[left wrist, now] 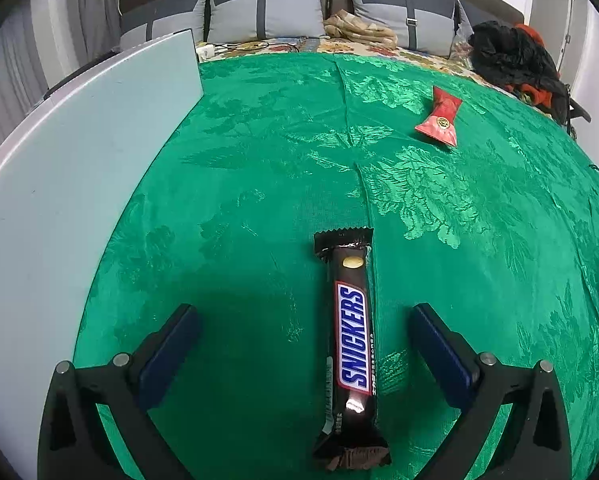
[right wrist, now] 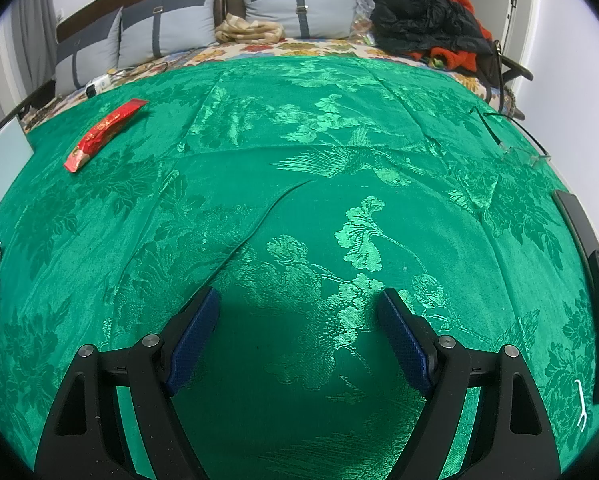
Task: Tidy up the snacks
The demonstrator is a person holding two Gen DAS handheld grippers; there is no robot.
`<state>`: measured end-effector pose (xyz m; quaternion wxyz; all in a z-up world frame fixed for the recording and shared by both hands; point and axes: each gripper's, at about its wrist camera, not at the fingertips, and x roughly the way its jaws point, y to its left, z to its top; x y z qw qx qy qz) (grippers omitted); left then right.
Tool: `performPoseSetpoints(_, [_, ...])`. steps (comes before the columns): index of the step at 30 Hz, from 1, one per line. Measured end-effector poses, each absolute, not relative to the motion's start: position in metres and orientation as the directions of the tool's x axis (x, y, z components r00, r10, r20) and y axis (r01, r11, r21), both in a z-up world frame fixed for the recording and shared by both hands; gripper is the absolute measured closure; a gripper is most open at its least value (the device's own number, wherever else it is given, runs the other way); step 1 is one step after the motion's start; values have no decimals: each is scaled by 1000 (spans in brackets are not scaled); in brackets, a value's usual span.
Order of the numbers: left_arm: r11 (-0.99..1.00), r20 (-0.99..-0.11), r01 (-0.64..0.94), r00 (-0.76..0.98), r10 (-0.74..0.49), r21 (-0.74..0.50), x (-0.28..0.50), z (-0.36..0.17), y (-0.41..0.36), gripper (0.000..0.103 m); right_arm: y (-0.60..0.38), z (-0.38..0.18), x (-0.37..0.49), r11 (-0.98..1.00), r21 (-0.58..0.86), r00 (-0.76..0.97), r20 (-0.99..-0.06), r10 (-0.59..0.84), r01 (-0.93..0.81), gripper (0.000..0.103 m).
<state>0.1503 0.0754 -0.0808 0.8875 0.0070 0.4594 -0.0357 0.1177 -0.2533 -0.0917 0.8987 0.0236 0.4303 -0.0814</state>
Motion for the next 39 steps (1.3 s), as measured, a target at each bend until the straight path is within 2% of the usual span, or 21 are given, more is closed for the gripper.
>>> performPoseSetpoints(39, [997,-815,69,576,-58,-23,149,-82,77,0,-255,-91,118,987,-17,614,-782,-112,159,18])
